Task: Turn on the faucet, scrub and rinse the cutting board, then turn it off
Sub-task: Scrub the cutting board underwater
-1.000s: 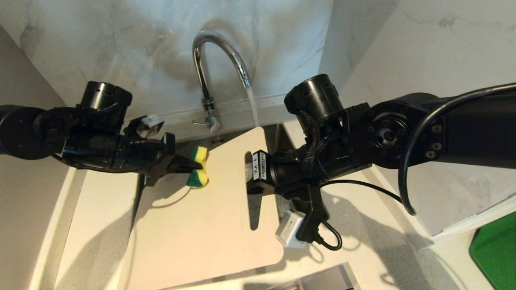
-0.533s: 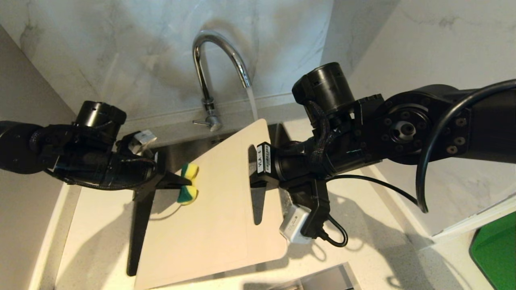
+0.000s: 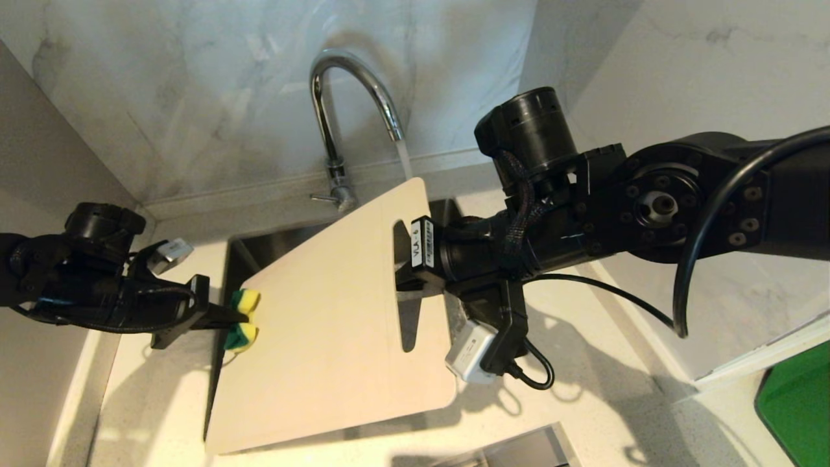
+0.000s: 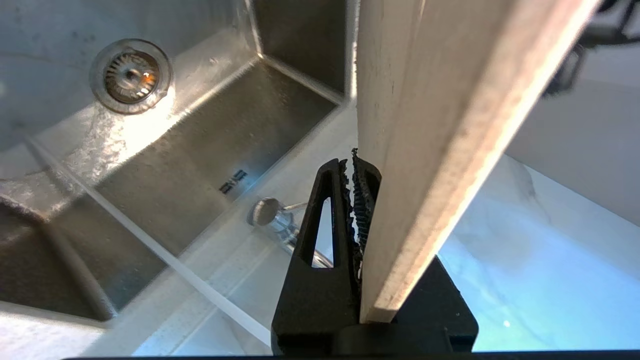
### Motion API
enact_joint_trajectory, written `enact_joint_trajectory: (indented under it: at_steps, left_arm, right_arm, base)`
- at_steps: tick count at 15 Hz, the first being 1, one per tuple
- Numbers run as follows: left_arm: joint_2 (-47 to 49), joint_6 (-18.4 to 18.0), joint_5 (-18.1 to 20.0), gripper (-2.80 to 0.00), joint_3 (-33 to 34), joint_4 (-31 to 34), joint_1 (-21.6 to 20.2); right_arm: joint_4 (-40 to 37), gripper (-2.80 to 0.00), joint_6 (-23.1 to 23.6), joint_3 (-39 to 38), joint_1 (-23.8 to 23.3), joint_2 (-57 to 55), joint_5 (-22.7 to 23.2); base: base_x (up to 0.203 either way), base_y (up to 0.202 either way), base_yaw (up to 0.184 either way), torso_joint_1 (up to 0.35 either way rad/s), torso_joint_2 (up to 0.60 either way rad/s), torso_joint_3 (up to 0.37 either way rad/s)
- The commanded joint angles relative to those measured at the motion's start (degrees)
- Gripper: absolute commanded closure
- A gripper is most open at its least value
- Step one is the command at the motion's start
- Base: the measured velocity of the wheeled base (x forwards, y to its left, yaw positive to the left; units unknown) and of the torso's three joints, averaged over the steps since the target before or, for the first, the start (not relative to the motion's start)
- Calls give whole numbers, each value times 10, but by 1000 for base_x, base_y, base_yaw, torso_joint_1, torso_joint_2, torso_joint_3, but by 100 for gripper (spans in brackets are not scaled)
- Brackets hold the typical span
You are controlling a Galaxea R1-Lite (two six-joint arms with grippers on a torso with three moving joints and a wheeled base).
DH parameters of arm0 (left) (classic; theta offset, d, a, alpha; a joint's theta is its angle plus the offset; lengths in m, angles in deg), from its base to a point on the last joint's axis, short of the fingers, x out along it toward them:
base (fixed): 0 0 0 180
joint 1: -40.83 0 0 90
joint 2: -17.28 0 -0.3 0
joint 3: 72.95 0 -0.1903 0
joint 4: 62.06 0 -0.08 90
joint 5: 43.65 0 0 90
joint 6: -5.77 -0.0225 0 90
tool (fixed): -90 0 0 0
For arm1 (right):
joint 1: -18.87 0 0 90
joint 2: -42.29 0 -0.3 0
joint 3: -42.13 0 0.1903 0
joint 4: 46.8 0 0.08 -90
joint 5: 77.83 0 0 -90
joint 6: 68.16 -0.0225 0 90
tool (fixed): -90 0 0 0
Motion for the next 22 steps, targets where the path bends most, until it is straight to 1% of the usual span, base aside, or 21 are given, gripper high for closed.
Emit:
enact_joint_trajectory:
  at_steps: [1,5,6,8,10,12,15,16,17,18,19,21,22]
  left_arm:
    - [16,0,2,0,22,-18,-27]
    - [38,-33,3,0,35,-29,-77]
    - [36,-34,5,0,33,-29,-87]
    - [14,-21,34,0,21,-28,-95]
    - [-17,18,41,0,-21,-19,-90]
    - [-39,29,40,0,-76,19,-82]
    - [-58,34,42,0,-170,110,-77]
    - [-74,41,42,0,-187,134,-61]
    - [-89,53,42,0,-194,145,-35]
    - [-102,68,40,0,-196,149,0]
    - [-116,89,39,0,-197,151,41]
    - [-130,136,32,0,-198,153,137]
    - [-132,150,15,0,-198,153,185]
  right_arm:
    - [2,0,6,-4,-1,1,5]
    - [3,0,5,-5,-4,0,12]
    - [4,0,5,-8,-4,1,13]
    - [4,0,5,-9,-4,1,13]
    - [4,0,4,-10,-4,1,12]
    - [4,0,3,-8,-4,1,12]
    - [4,0,1,-7,-4,2,12]
    - [4,0,1,-7,-4,2,11]
    - [4,0,1,-6,-4,1,11]
    - [4,0,-1,-5,-4,1,10]
    - [5,0,-2,-5,-4,1,10]
    - [5,0,-5,-5,-6,6,10]
    - [5,0,-9,-5,-5,6,10]
  base:
    - [0,0,0,0,0,0]
    - [0,0,0,0,0,0]
    - [0,0,0,0,0,0]
    - [0,0,0,0,0,0]
    - [0,0,0,0,0,0]
    - [0,0,0,0,0,0]
    - [0,0,0,0,0,0]
    - [0,0,0,0,0,0]
    - [0,0,0,0,0,0]
    - [0,0,0,0,0,0]
    - [0,0,0,0,0,0]
    - [0,0,0,0,0,0]
    - [0,0,0,0,0,0]
